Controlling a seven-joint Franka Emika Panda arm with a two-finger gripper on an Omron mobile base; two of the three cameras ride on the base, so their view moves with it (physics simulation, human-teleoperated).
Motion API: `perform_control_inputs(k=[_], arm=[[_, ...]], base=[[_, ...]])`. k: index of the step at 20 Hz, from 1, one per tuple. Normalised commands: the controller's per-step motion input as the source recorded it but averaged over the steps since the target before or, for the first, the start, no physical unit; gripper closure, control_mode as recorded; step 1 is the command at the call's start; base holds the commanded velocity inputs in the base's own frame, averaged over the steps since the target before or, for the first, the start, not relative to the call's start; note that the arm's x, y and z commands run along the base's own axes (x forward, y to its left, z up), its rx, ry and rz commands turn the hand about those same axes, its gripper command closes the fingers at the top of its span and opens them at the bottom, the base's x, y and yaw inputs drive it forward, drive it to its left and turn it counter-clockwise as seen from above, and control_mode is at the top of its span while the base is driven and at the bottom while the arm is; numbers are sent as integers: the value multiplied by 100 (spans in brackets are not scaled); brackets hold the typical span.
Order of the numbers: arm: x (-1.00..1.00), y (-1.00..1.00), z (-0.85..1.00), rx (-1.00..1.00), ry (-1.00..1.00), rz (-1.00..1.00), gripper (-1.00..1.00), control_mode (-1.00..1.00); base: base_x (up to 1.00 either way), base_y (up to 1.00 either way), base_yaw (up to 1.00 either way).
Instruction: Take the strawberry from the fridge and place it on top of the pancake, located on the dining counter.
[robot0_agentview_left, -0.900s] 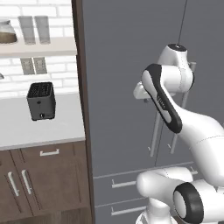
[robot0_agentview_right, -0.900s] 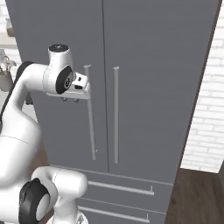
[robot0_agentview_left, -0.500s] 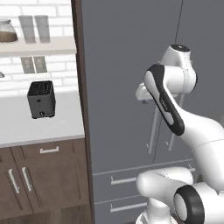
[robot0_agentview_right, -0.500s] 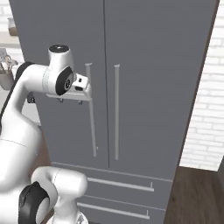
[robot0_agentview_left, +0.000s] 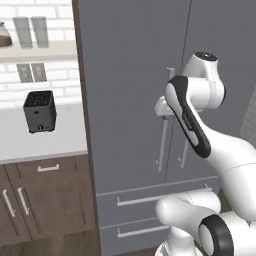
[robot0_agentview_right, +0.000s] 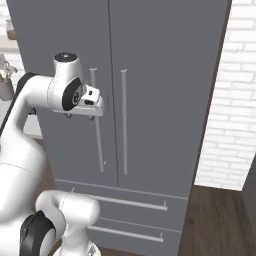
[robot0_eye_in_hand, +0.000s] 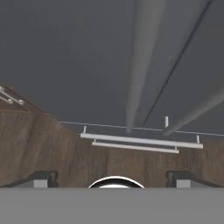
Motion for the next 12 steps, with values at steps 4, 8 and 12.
perform_control_inputs(k=[4,8,12], arm=[[0,0,0,0,0,0,-100,100],[0,0,0,0,0,0,-100,100],[0,0,0,0,0,0,-100,100]], base=[[-1,-47,-10],[-2,-19,-5],[-8,0,0]])
